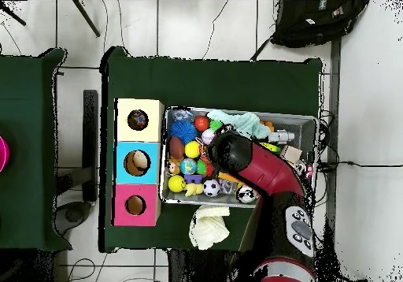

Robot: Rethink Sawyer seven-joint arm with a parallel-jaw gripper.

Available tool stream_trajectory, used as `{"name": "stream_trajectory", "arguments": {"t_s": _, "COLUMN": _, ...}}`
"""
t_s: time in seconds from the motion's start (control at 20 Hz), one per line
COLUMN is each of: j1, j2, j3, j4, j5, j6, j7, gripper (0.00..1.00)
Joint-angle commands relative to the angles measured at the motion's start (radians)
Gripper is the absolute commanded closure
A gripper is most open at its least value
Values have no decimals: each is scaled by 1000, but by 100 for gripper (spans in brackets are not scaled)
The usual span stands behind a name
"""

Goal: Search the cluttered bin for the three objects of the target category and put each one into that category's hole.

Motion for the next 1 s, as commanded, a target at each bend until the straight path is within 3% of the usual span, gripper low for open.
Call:
{"name": "stream_trajectory", "arguments": {"t_s": 0.05, "j1": -40, "j2": -14, "j3": 7, "j4": -74, "j5": -43, "j6": 32, "j7": 59, "gripper": 0}}
{"name": "stream_trajectory", "arguments": {"t_s": 0.3, "j1": -52, "j2": -13, "j3": -4, "j4": -89, "j5": -55, "j6": 29, "j7": 47, "gripper": 0}}
{"name": "stream_trajectory", "arguments": {"t_s": 0.7, "j1": -28, "j2": 87, "j3": -24, "j4": -134, "j5": -56, "j6": -62, "j7": 82, "gripper": 0}}
{"name": "stream_trajectory", "arguments": {"t_s": 1.0, "j1": -65, "j2": 146, "j3": 53, "j4": -135, "j5": -53, "j6": -130, "j7": 68, "gripper": 0}}
